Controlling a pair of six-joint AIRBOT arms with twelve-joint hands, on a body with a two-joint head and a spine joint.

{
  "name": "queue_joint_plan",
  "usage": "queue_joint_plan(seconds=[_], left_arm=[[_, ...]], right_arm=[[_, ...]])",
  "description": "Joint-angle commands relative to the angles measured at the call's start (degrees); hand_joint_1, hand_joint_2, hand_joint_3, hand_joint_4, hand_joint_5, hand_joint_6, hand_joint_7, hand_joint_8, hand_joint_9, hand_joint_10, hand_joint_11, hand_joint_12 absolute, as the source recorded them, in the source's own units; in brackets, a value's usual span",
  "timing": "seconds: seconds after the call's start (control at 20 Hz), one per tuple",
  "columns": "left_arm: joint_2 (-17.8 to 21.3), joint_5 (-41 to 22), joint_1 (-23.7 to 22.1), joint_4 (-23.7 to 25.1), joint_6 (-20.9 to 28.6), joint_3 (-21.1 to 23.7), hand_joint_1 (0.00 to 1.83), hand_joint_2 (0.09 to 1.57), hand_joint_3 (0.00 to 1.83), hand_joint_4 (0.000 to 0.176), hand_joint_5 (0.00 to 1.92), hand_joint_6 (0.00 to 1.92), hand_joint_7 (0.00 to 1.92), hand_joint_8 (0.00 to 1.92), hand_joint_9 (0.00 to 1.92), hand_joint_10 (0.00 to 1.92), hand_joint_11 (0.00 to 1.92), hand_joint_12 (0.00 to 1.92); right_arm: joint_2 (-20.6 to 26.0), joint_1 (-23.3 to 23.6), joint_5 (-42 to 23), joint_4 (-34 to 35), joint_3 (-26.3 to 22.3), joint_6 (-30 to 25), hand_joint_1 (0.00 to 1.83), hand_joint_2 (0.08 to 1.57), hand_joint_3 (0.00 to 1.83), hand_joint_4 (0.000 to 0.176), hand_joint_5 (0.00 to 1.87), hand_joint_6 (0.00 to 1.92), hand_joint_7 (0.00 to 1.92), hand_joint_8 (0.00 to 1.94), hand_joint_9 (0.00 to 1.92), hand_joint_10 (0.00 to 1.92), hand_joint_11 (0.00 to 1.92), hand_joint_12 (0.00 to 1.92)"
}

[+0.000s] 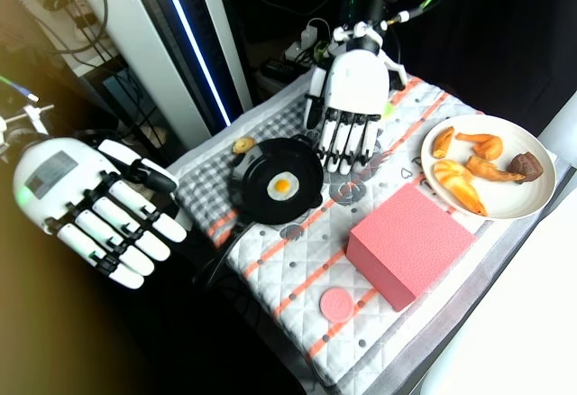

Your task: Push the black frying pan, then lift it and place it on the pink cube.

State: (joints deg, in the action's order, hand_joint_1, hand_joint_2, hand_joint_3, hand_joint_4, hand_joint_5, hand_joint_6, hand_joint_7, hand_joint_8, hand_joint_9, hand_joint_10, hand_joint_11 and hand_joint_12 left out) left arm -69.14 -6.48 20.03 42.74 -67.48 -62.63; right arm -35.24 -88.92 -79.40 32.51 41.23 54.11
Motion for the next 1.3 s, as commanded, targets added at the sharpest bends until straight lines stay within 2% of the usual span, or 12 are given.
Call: queue_joint_plan(seconds=[0.0, 0.05, 0.15, 0.2, 0.25, 0.45, 0.65, 0.95, 1.0, 1.1, 1.2, 1.25], left_arm=[[-0.38, -4.74, -0.55, -0.24, 0.17, -0.10, 0.51, 1.30, 0.00, 0.000, 0.73, 0.08, 0.74, 0.08, 0.41, 0.79, 0.00, 1.61], [-0.56, -4.77, -0.62, -0.23, 0.17, -0.27, 0.72, 1.36, 0.02, 0.168, 0.52, 1.59, 0.60, 0.60, 0.26, 1.33, 0.03, 1.81], [-1.21, -4.90, -0.87, -0.24, 0.21, -0.74, 0.73, 1.37, 0.00, 0.176, 0.52, 1.65, 0.45, 0.85, 0.24, 1.27, 0.01, 1.77], [-1.44, -5.18, -0.87, -0.33, 0.22, -0.87, 0.59, 1.30, 0.00, 0.034, 0.40, 1.06, 0.44, 0.76, 0.24, 1.15, 0.00, 1.66], [-1.59, -5.31, -0.88, -0.53, 0.22, -0.94, 0.60, 1.27, 0.00, 0.004, 0.43, 0.73, 0.47, 0.58, 0.24, 1.03, 0.00, 1.60], [-2.05, -5.46, -0.85, -0.68, 0.26, -1.25, 0.58, 1.27, 0.00, 0.012, 0.43, 0.20, 0.52, 0.11, 0.28, 0.65, 0.00, 1.51], [0.65, -5.88, -0.81, -1.39, 0.26, 0.02, 0.48, 1.31, 0.00, 0.007, 0.42, 0.02, 0.46, 0.00, 0.22, 0.40, 0.00, 1.28], [7.77, -7.69, 0.46, -1.57, 0.43, 6.01, 0.55, 1.31, 0.00, 0.000, 0.60, 0.03, 0.62, 0.03, 0.28, 0.77, 0.00, 1.56], [8.67, -8.91, 0.83, -1.59, 1.43, 6.82, 0.51, 1.32, 0.00, 0.000, 0.59, 0.03, 0.56, 0.01, 0.23, 0.68, 0.00, 1.49], [9.98, -11.16, 1.72, -1.32, 4.65, 7.59, 0.50, 1.33, 0.00, 0.000, 0.62, 0.05, 0.63, 0.05, 0.21, 1.03, 0.02, 1.71], [10.57, -13.78, 1.74, 6.60, 16.83, 7.35, 0.49, 1.34, 0.00, 0.000, 0.63, 0.07, 0.62, 0.06, 0.22, 1.04, 0.07, 1.61], [10.57, -15.33, 1.47, 11.57, 24.14, 6.86, 0.50, 1.33, 0.00, 0.000, 0.60, 0.24, 0.60, 0.25, 0.24, 1.17, 0.14, 1.69]], right_arm=[[0.19, 0.11, -7.01, 0.71, 0.46, -0.23, 0.48, 1.15, 0.00, 0.000, 0.00, 0.00, 0.00, 0.00, 0.00, 0.00, 0.00, 0.73], [0.19, 0.11, -7.01, 0.71, 0.45, -0.23, 0.49, 1.16, 0.00, 0.000, 0.00, 0.00, 0.00, 0.00, 0.00, 0.00, 0.00, 0.65], [0.19, 0.06, -7.01, 0.72, 0.45, -0.24, 0.48, 1.16, 0.00, 0.000, 0.00, 0.00, 0.00, 0.00, 0.00, 0.00, 0.00, 0.64], [0.19, 0.06, -7.02, 0.72, 0.45, -0.24, 0.48, 1.16, 0.00, 0.000, 0.00, 0.00, 0.00, 0.00, 0.00, 0.00, 0.00, 0.64], [0.19, 0.06, -7.02, 0.72, 0.46, -0.24, 0.49, 1.16, 0.00, 0.000, 0.00, 0.00, 0.00, 0.00, 0.00, 0.00, 0.00, 0.64], [0.19, 0.06, -7.04, 0.72, 0.45, -0.30, 0.47, 1.15, 0.00, 0.000, 0.00, 0.00, 0.00, 0.00, 0.00, 0.00, 0.00, 0.64], [0.19, -0.10, -7.06, 0.73, 0.42, -0.55, 0.46, 1.15, 0.00, 0.000, 0.00, 0.00, 0.00, 0.00, 0.00, 0.00, 0.00, 0.65], [0.14, -0.23, -7.08, 1.11, 0.11, -0.63, 0.46, 1.16, 0.00, 0.000, 0.00, 0.00, 0.00, 0.00, 0.00, 0.00, 0.00, 0.72], [0.12, -0.24, -7.08, 1.15, 0.09, -0.63, 0.48, 1.16, 0.00, 0.000, 0.00, 0.00, 0.00, 0.00, 0.00, 0.00, 0.00, 0.62], [0.05, -0.29, -7.08, 1.23, 0.05, -0.63, 0.50, 1.16, 0.00, 0.000, 0.00, 0.00, 0.00, 0.00, 0.00, 0.00, 0.00, 0.57], [0.02, -0.34, -7.08, 1.39, 0.02, -0.63, 0.52, 1.17, 0.00, 0.000, 0.00, 0.00, 0.00, 0.00, 0.00, 0.00, 0.00, 0.52], [0.01, -0.36, -7.08, 1.46, 0.01, -0.63, 0.52, 1.17, 0.00, 0.000, 0.00, 0.00, 0.00, 0.00, 0.00, 0.00, 0.00, 0.42]])
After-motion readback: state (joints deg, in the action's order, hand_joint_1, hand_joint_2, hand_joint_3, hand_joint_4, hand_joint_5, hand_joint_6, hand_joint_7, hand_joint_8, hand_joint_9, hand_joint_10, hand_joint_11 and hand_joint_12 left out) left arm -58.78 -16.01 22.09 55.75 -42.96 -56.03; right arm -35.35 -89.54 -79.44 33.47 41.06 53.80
